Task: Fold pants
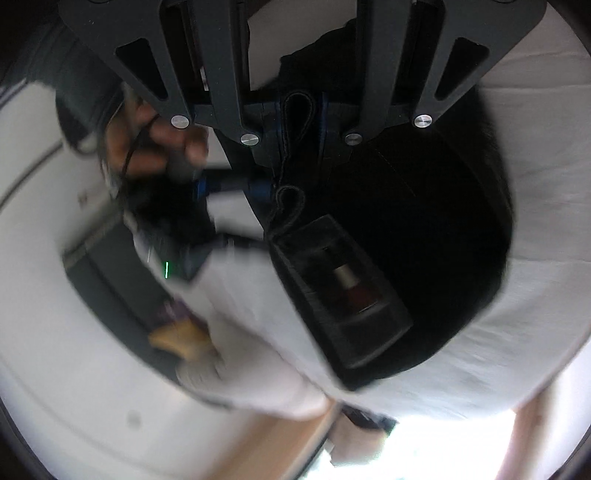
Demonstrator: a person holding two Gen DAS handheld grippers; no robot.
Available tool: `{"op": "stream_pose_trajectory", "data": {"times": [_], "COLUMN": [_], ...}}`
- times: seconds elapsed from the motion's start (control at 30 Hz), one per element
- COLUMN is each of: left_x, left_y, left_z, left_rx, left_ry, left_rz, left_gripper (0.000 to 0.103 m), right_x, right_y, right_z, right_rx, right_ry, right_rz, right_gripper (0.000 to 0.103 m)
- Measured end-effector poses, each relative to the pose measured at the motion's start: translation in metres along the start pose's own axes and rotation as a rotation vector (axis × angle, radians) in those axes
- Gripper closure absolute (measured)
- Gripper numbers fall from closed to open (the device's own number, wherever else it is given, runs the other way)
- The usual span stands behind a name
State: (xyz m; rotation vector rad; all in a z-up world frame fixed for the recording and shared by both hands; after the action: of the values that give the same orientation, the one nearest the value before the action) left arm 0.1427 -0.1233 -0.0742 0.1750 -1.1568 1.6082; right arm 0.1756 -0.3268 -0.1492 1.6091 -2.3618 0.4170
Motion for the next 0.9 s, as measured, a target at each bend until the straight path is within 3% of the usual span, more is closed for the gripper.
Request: {"op": "stream_pose_trajectory", "data": {"times": [0.13, 0.37, 0.43, 0.5, 0.57, 0.6, 0.9], "left_x": [-0.04, -0.055, -0.047, -0.051, -0.056, -0.057, -0.078], "left_y": [0.019, 0.021, 0.024, 0.023, 0.019, 0.018, 0.01], "left_z": [0.034, 0.05, 0.053, 0.059, 0.065, 0.068, 0.098], "left_rx": [-0.097, -0.12, -0.138, -0.149, -0.139, -0.136, -0.179], "left_ry": [0.02, 0.0, -0.008, -0.019, -0.019, -0.019, -0.008], "left_rz": [-0.091, -0.116, -0.122, -0.125, -0.128, -0.127, -0.137], "left_gripper": [0.091, 0.092, 0.092, 0.091, 0.092, 0.092, 0.091], "right_x": [0.027, 0.011, 0.003, -0.001, 0.005, 0.008, 0.051], "right_y": [-0.008, -0.007, -0.006, -0.007, -0.005, -0.006, -0.02], "right_z": [0.007, 0.013, 0.012, 0.011, 0.015, 0.014, 0.008], "right_rx": [0.021, 0.038, 0.047, 0.084, 0.1, 0.107, 0.167], "right_ry": [-0.002, 0.059, 0.082, 0.165, 0.207, 0.215, 0.264], "right_rz": [0.024, -0.033, -0.045, -0.051, -0.048, -0.039, 0.024], "right_gripper": [0.012, 0.011, 0.024, 0.049, 0.06, 0.073, 0.083]}}
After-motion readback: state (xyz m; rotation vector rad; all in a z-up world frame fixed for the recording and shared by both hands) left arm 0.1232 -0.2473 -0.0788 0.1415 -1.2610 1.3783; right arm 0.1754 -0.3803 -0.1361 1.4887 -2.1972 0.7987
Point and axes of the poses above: each gripper's, at about its wrist camera, not at the fingertips, and x roughly against the way its jaws point, z to its right, y to its underside, the point moved 3 cm from there along -x, roughly the way its jaws point, and after that the axes turned 1 degree about -z, right-handed, at the moved point
